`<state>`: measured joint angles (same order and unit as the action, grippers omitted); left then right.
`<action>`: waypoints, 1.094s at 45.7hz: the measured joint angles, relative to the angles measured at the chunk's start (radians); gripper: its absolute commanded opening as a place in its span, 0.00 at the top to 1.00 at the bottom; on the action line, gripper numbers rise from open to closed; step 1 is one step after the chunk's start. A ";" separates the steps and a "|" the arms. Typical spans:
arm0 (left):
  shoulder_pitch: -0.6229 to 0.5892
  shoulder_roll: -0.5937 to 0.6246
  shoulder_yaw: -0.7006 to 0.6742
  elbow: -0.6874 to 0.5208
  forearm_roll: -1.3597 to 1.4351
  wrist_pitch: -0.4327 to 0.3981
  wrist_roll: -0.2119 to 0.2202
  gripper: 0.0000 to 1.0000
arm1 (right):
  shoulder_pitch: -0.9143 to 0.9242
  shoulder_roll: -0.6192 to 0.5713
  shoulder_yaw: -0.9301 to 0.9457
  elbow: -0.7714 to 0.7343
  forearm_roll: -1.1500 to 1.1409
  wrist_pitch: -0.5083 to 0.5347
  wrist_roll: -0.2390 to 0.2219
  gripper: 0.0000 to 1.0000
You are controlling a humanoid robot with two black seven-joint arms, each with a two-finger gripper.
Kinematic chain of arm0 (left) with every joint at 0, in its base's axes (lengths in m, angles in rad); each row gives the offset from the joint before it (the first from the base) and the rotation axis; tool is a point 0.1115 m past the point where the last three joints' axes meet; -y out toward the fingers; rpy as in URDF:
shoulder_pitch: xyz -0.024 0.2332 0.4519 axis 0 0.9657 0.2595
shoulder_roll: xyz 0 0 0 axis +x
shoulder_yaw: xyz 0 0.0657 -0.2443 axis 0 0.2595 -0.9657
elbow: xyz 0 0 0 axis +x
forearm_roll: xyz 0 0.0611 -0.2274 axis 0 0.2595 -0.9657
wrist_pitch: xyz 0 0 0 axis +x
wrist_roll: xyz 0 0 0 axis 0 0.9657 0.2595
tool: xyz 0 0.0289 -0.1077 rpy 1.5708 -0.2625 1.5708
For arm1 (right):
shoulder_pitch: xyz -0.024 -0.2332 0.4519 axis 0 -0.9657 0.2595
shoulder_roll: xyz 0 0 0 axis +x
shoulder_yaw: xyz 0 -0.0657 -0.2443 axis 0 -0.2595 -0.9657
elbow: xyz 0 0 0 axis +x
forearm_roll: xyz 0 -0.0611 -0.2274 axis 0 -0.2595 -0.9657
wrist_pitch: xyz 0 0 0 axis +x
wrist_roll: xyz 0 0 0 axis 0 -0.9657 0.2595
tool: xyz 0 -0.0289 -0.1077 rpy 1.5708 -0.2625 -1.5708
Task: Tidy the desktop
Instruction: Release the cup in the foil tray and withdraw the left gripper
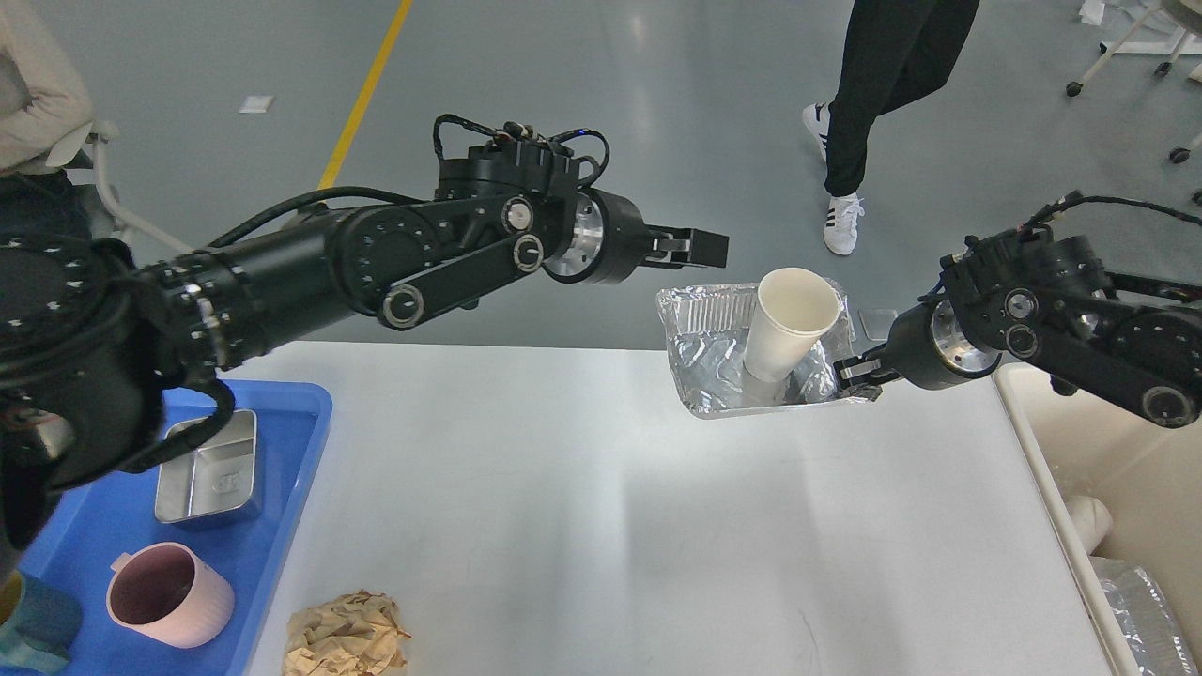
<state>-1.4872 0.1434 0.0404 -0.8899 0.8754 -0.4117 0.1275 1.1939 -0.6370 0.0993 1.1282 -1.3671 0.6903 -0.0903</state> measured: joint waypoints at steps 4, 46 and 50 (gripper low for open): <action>-0.007 0.116 0.010 -0.112 0.003 0.002 0.014 0.08 | -0.001 -0.003 0.000 0.001 0.001 0.000 0.001 1.00; 0.384 1.241 0.036 -0.874 0.093 0.252 -0.020 0.03 | -0.017 0.011 -0.004 -0.002 -0.002 -0.001 0.000 1.00; 0.416 1.240 0.036 -0.874 0.095 0.252 -0.041 0.03 | -0.017 0.011 -0.004 -0.002 -0.002 -0.002 0.000 1.00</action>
<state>-1.0710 1.3838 0.0765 -1.7642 0.9706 -0.1598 0.0870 1.1766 -0.6259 0.0950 1.1259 -1.3693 0.6887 -0.0906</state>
